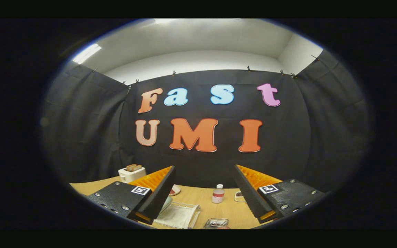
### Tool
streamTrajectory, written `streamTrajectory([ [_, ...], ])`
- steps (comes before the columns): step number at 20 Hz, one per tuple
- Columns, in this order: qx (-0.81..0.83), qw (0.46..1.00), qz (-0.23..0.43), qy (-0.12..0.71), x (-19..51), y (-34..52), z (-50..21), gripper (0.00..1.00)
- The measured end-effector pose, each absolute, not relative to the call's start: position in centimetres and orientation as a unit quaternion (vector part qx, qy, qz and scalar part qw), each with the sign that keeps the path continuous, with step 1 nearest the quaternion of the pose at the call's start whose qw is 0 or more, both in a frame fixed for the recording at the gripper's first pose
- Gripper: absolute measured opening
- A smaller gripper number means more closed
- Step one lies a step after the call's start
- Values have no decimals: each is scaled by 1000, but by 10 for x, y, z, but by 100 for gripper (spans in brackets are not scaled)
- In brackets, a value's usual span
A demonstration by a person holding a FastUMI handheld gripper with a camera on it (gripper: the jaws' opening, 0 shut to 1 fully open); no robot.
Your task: Take the plate from the dish rack, then take the spoon from the basket and place it into the plate.
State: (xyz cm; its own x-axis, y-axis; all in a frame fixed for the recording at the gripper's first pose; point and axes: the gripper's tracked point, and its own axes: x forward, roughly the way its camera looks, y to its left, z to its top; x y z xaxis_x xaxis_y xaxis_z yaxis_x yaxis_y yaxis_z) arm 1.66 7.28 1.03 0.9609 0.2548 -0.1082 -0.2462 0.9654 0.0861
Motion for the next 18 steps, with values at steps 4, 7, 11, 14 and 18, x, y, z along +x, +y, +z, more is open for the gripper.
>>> streamTrajectory([
  [4,53,979,155,123,21,98,-22,99],
  [7,67,969,179,159,24,119,-38,99],
  [11,63,952,207,218,27,148,-69,99],
  [14,65,933,220,278,27,167,-95,99],
  [18,62,899,233,366,24,190,-130,98],
])
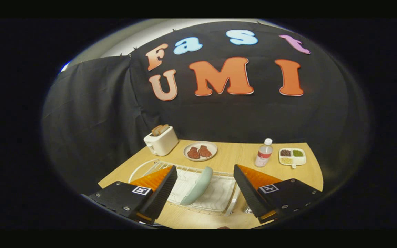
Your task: Take the plate from the dish rack, then take the spoon from the basket and place it into the plate.
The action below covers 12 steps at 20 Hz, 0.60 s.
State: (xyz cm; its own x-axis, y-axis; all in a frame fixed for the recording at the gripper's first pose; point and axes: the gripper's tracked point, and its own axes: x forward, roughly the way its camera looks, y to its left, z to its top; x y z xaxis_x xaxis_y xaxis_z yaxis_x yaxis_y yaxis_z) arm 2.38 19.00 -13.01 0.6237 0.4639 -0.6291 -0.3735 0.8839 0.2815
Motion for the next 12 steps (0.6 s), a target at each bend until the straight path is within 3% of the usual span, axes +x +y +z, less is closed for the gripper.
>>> streamTrajectory([
  [6,48,841,231,487,15,216,-189,95],
  [12,-12,792,201,577,3,226,-244,83],
])
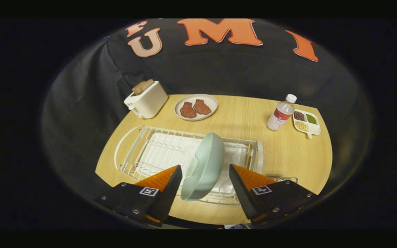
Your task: Take the plate from the dish rack, then take the spoon from the basket and place it into the plate.
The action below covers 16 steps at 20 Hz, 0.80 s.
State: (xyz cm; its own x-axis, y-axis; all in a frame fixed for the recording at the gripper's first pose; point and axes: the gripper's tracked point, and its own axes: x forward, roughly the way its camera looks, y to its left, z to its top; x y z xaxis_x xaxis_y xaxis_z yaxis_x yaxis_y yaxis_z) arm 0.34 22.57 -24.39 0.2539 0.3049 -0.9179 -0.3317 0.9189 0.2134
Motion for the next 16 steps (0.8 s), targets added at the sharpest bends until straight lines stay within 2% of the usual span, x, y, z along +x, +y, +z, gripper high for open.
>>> streamTrajectory([
  [4,-33,769,183,611,-3,235,-264,72],
  [9,-91,754,148,634,-14,244,-287,49],
  [16,-135,756,75,636,-11,243,-289,41],
])
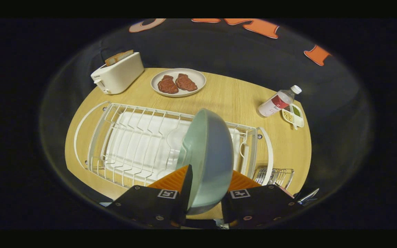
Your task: Take the plate from the dish rack, then take the spoon from the basket and place it into the plate.
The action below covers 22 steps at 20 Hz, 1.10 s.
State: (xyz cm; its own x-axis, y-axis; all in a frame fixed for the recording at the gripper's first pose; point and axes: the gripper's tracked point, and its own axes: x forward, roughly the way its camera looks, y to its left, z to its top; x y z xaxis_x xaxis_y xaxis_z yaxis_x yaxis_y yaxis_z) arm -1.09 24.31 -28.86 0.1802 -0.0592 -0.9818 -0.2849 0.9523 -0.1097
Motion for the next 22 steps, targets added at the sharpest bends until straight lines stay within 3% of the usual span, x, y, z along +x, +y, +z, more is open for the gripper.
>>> streamTrajectory([
  [5,-129,791,-8,598,18,228,-263,28],
  [14,-105,817,-13,568,6,202,-219,28],
  [22,29,805,17,592,-46,149,-201,28],
])
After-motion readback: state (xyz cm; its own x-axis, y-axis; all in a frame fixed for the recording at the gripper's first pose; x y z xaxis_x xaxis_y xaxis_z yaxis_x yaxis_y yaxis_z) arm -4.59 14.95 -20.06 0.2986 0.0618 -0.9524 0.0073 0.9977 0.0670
